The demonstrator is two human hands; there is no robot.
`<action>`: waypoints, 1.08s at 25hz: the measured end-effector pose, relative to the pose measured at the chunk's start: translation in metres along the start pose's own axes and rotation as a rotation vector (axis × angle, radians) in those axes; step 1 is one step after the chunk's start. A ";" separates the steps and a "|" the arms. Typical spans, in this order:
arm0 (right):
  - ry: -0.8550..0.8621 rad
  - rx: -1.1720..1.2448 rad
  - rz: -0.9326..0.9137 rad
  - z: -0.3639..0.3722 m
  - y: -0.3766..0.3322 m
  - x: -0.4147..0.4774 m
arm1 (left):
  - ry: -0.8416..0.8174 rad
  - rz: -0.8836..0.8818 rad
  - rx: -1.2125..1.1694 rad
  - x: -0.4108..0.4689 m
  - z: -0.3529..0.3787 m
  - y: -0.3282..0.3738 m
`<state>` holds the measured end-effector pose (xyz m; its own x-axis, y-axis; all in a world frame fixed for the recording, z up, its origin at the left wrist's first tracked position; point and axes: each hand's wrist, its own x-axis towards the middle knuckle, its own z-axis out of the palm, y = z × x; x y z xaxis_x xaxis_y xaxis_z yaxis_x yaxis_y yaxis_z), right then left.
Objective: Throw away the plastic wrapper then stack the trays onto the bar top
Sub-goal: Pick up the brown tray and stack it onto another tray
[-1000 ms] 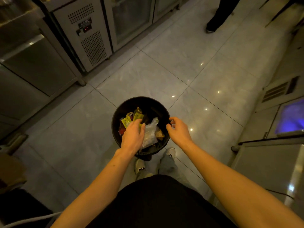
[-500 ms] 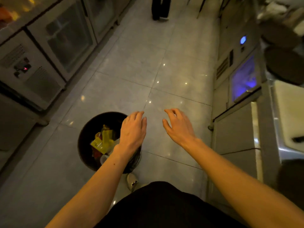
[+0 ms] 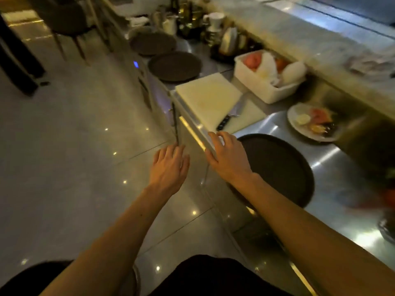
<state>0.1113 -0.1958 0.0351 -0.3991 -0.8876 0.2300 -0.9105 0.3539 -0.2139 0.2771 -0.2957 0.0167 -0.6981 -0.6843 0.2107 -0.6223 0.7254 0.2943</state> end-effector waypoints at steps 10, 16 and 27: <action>-0.046 -0.106 0.649 -0.021 0.200 -0.117 | -0.377 0.431 0.118 0.082 0.118 0.164; -0.125 -0.059 0.917 0.005 0.218 -0.148 | -0.462 0.463 0.165 0.118 0.150 0.150; -0.165 0.065 1.373 0.044 0.181 -0.130 | -0.698 0.434 0.071 0.181 0.189 0.103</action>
<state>0.0036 -0.0296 -0.0752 -0.9411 0.1314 -0.3116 0.2059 0.9536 -0.2198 0.0195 -0.3305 -0.0909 -0.9265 -0.1554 -0.3428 -0.2511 0.9337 0.2554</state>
